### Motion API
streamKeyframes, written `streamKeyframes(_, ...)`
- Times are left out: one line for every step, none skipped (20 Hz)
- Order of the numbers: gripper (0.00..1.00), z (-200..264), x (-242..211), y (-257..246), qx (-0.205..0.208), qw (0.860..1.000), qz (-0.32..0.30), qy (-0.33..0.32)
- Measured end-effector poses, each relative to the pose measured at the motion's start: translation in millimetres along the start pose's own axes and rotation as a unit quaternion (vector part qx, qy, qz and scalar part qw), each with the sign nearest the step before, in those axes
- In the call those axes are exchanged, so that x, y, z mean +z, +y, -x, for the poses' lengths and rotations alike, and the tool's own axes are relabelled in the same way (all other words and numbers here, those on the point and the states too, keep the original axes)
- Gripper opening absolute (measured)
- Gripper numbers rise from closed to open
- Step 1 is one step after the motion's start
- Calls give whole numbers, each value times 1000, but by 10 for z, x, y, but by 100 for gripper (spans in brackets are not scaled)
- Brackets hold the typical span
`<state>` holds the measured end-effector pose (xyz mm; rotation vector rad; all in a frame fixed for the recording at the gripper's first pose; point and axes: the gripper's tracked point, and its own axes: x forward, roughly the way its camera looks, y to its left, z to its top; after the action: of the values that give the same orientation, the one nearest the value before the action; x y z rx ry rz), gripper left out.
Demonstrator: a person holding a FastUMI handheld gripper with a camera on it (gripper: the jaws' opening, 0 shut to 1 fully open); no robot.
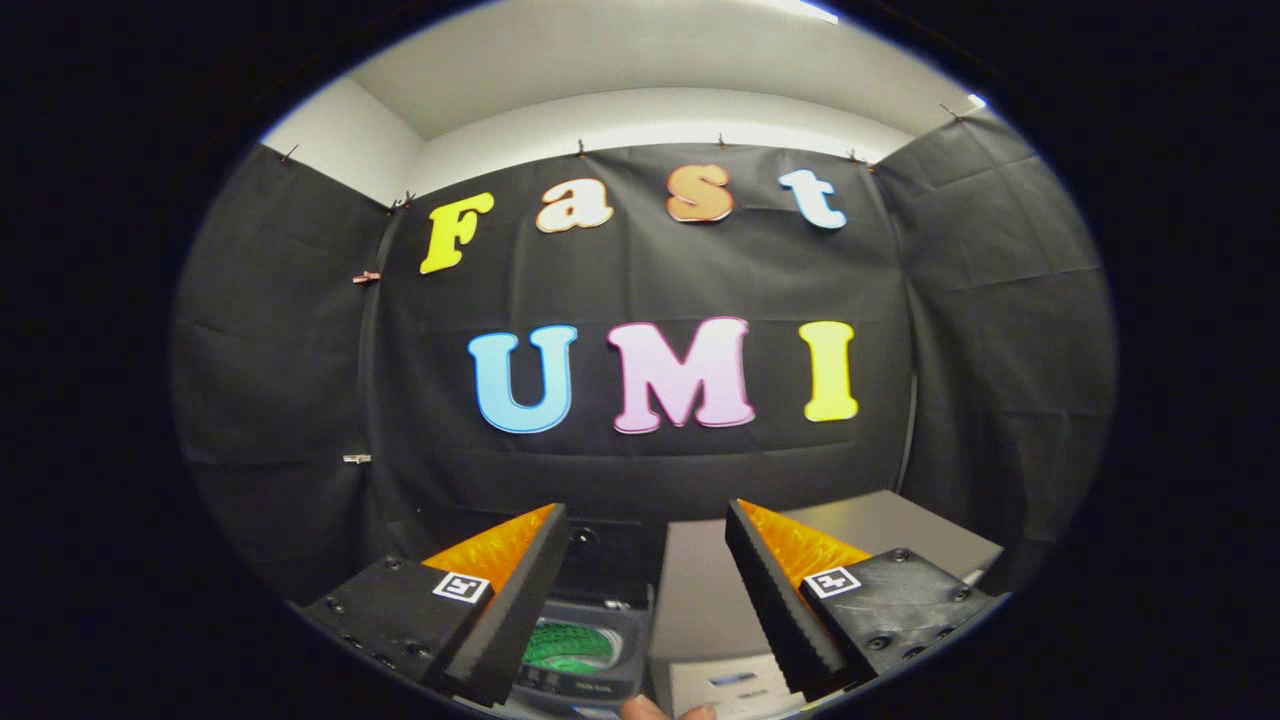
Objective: Put the clothes into the washing machine and then close the washing machine lid.
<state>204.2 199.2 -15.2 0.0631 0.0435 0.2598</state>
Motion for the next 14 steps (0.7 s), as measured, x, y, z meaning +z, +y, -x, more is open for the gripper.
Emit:
streamKeyframes(98, -401, -179, 251, 18, 1000, -3, 23)
streamKeyframes(99, -803, -355, 438, 29, 999, -8, 44)
streamKeyframes(99, -1173, -529, 528, 27, 998, -7, 64)
streamKeyframes(100, -1529, -706, 615, 24, 996, -4, 82)
streamKeyframes(99, -1824, -874, 686, 22, 995, -2, 97)
streamKeyframes(100, -2082, -1042, 731, 16, 993, 1, 113)
streamKeyframes(99, -2310, -1187, 737, 7, 992, 3, 124)
streamKeyframes(99, -2523, -1308, 748, 4, 991, 4, 132)
streamKeyframes(99, -2709, -1417, 767, 4, 990, 4, 143)
streamKeyframes(99, -2871, -1548, 772, 1, 988, 8, 155)
streamKeyframes(99, -3004, -1661, 751, -5, 986, 13, 167)
streamKeyframes(99, -3121, -1751, 735, -10, 984, 16, 177)
streamKeyframes(99, -3198, -1855, 702, -16, 981, 20, 191)
streamKeyframes(99, -3243, -1992, 692, -16, 977, 26, 211)
